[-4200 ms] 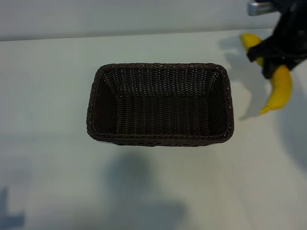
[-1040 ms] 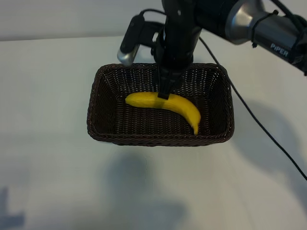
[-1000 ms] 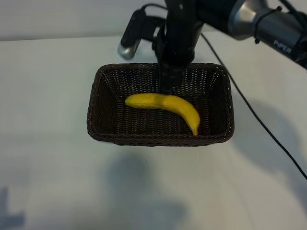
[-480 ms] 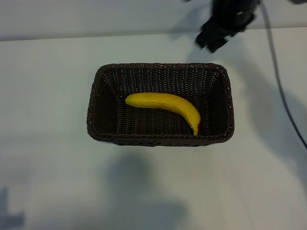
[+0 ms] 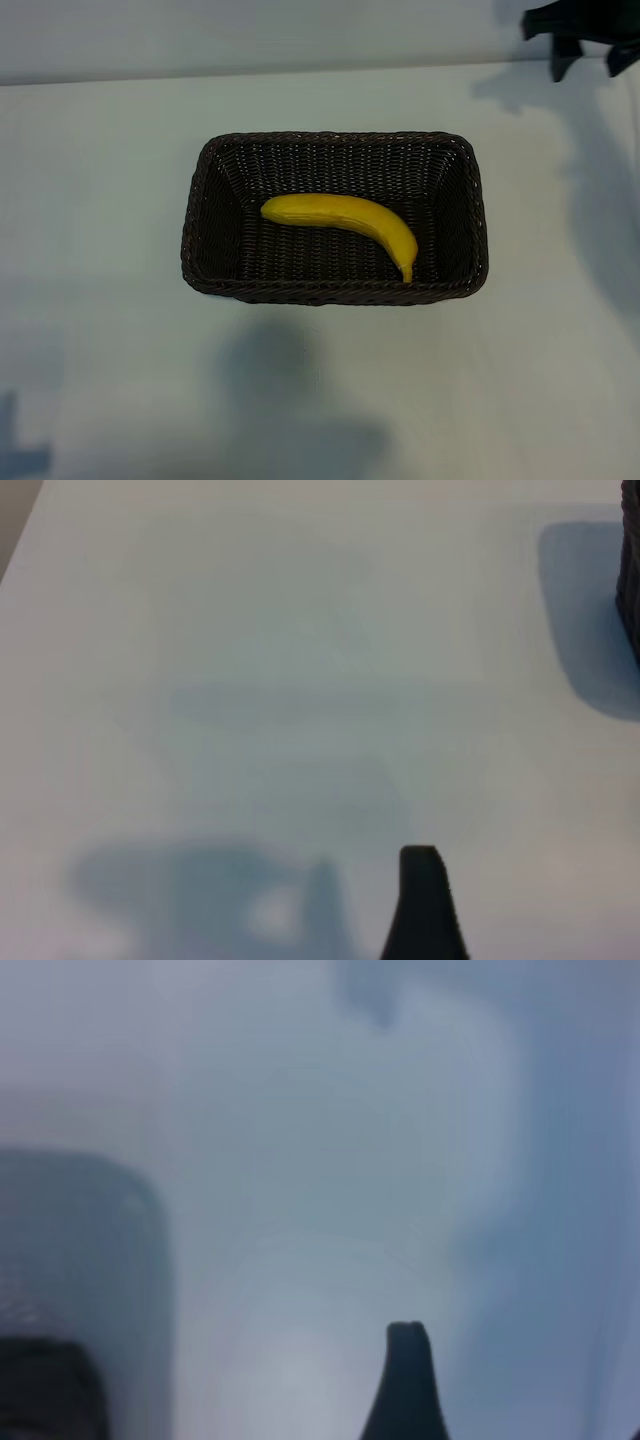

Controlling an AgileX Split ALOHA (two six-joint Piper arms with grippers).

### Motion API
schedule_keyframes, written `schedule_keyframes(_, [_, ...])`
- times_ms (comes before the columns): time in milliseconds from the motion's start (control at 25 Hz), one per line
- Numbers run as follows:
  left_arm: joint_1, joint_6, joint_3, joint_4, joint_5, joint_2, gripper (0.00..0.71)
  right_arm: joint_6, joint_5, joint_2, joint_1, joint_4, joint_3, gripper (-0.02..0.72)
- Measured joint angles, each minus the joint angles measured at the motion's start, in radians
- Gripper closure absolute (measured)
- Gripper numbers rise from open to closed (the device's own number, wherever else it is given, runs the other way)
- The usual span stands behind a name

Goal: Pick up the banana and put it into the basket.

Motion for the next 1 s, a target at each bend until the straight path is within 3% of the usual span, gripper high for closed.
schedule_keyframes(200, [0.0,0.0,0.0,0.01,0.0,0.0,0.162,0.007,0.0,0.0,-0.063,0.0,0.0,0.129])
schedule_keyframes(520, [0.0,0.001,0.0,0.008,0.0,0.0,0.162,-0.014,0.001,-0.032,-0.066,-0.009,0.052,0.129])
schedule_keyframes(1000, [0.0,0.002,0.0,0.007,0.0,0.0,0.162,-0.051,0.0,-0.381,-0.066,-0.066,0.496,0.129])
